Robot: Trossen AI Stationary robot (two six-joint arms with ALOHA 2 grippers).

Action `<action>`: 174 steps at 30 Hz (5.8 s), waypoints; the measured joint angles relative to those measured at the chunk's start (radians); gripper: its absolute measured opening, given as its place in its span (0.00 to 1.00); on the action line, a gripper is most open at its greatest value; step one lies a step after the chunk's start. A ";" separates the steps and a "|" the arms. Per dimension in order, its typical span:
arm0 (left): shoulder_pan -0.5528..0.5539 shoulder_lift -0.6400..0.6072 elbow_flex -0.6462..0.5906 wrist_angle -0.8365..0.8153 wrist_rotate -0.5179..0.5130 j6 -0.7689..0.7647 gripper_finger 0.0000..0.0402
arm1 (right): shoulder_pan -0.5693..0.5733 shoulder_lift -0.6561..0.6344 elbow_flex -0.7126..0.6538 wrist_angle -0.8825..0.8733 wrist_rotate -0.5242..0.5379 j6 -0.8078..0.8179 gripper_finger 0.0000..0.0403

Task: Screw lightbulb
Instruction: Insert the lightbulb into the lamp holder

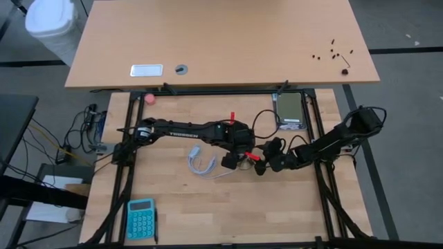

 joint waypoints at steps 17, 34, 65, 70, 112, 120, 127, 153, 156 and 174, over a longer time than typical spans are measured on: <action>0.000 -0.003 0.000 -0.177 -0.031 0.000 0.71 | -0.054 0.191 0.169 0.031 -0.015 -0.121 0.77; -0.001 -0.003 0.000 -0.178 -0.048 0.000 0.71 | -0.037 0.180 0.117 0.122 0.006 -0.165 0.77; -0.007 -0.003 0.000 -0.121 -0.159 0.588 0.71 | -0.128 0.188 0.117 0.275 -0.141 -0.366 0.77; -0.008 -0.003 0.000 -0.116 -0.201 0.600 0.71 | -0.113 0.188 0.106 0.252 -0.141 -0.353 0.77; -0.014 0.002 0.000 -0.218 -0.245 0.547 0.71 | -0.202 0.258 0.015 0.527 -0.115 -0.338 0.77; -0.023 0.002 0.000 -0.211 -0.241 0.548 0.71 | -0.239 0.404 -0.146 1.078 -0.284 -0.558 0.77; -0.038 0.002 0.000 -0.221 -0.240 0.548 0.71 | -0.274 0.587 -0.069 1.179 -0.409 -0.676 0.77; -0.075 -0.001 0.000 -0.281 -0.206 0.533 0.71 | -0.298 0.649 0.017 1.172 -0.507 -0.638 0.77; -0.080 -0.001 0.000 -0.281 -0.200 0.544 0.71 | -0.306 0.621 -0.011 1.179 -0.494 -0.630 0.77; -0.097 -0.002 0.000 -0.326 -0.188 0.568 0.71 | -0.287 0.616 0.108 1.056 -0.490 -0.606 0.77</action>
